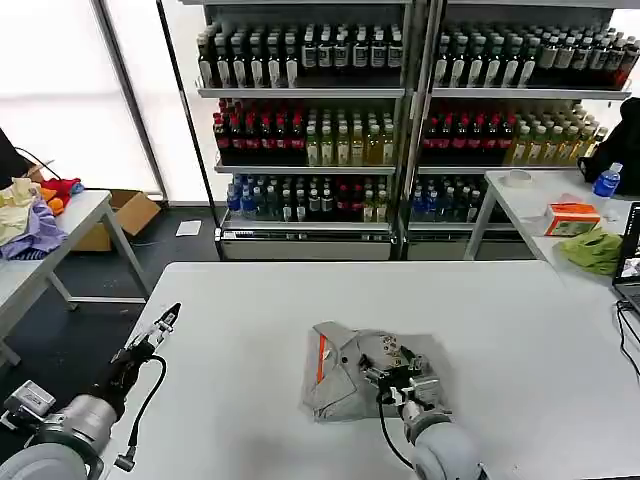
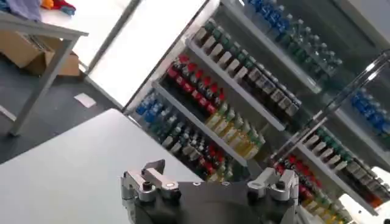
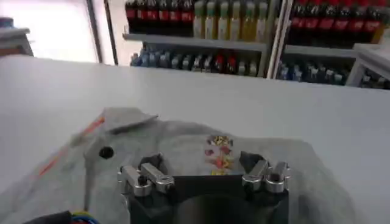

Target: Fold and organize the clothes.

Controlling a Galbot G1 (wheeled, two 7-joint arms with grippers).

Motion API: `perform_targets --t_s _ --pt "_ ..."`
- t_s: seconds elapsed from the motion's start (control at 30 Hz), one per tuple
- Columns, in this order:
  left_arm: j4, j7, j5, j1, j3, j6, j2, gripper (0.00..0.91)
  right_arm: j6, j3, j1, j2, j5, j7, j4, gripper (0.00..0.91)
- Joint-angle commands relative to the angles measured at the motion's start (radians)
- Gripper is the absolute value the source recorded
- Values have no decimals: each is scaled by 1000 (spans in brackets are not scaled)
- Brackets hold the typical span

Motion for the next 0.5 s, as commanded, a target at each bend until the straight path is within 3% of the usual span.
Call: perform_targets --t_s 0.03,0.1,0.17,0.23,0.3,0.37,0.5 --pt "8 14 3 -4 -5 0 17 907 190 284 -48 -89 122 -113 246 907" --pt "9 23 12 -4 -1 0 16 907 202 370 -93 -110 147 -156 274 907" --pt "7 41 34 -1 4 -1 15 907 212 459 -151 -120 236 -179 299 907" --pt "7 78 85 8 11 -3 15 907 237 510 -199 -114 244 -222 302 907" --pt "10 120 222 23 29 -58 15 907 246 553 -234 -110 242 -250 301 907" --pt "12 167 369 43 41 -102 18 907 268 643 -302 -104 245 -312 285 907" --pt "8 190 398 80 47 -119 22 907 318 726 -376 -101 268 -358 248 907"
